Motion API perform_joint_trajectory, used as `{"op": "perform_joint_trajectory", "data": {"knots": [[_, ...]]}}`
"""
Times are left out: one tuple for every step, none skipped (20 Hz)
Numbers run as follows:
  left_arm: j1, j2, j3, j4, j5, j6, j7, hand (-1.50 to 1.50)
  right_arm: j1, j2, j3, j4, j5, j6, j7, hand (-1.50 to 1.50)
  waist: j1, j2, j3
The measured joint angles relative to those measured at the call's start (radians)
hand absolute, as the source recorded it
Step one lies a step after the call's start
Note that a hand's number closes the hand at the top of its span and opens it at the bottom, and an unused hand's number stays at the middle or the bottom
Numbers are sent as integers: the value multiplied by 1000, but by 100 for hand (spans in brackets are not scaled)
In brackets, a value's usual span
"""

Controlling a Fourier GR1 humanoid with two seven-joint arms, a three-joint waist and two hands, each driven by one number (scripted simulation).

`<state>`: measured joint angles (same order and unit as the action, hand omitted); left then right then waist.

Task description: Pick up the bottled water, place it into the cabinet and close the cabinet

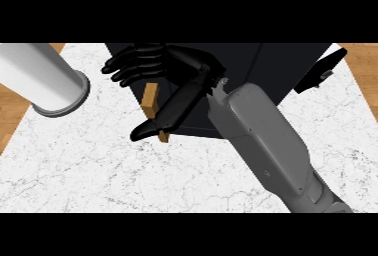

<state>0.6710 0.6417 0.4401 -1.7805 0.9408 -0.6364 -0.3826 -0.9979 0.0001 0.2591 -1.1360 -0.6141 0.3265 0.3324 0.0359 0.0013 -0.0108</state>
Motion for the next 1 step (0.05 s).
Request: {"op": "perform_joint_trajectory", "data": {"knots": [[-3,0,-1,5,-4,-6,0,-150,-1,0,1,2,6,-2,-10,-150,1,-1,1]]}}
